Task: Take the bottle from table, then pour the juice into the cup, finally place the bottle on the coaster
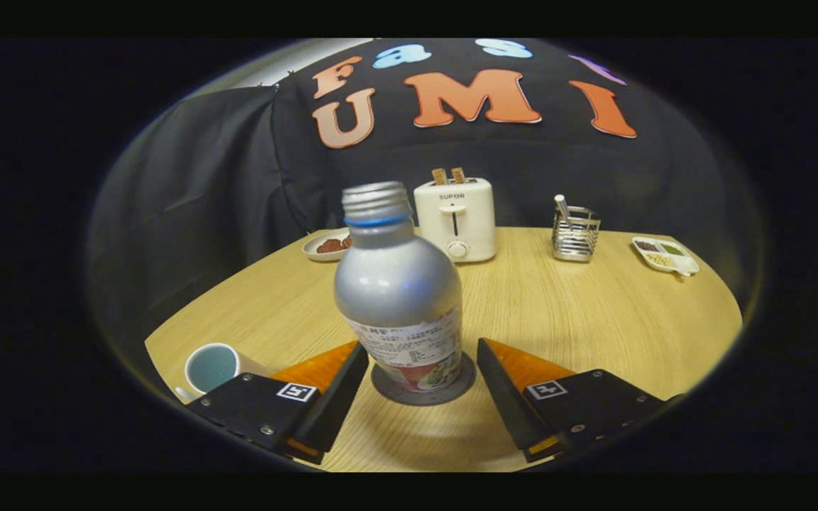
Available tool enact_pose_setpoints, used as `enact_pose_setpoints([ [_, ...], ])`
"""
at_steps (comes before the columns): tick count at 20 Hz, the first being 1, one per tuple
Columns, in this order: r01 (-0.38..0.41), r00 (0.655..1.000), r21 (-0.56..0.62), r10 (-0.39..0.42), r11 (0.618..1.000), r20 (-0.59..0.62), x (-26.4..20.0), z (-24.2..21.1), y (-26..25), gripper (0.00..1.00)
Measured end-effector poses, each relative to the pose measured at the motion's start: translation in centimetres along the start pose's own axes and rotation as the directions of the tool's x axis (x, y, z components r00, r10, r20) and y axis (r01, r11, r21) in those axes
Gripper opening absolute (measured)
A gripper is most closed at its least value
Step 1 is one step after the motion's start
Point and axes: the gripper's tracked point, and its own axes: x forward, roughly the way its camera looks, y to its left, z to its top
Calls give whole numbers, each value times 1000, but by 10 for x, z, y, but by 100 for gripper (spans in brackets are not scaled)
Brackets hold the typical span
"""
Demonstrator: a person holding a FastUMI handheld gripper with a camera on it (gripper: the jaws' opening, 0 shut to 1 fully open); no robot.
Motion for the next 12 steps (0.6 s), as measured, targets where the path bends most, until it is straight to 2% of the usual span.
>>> enact_pose_setpoints([
  [2,10,999,-7,-10,1000,53,-13,16,-3,96],
  [7,4,984,-3,-3,1000,178,-53,59,-6,97],
  [12,36,941,-16,-28,999,338,-113,112,-18,97],
])
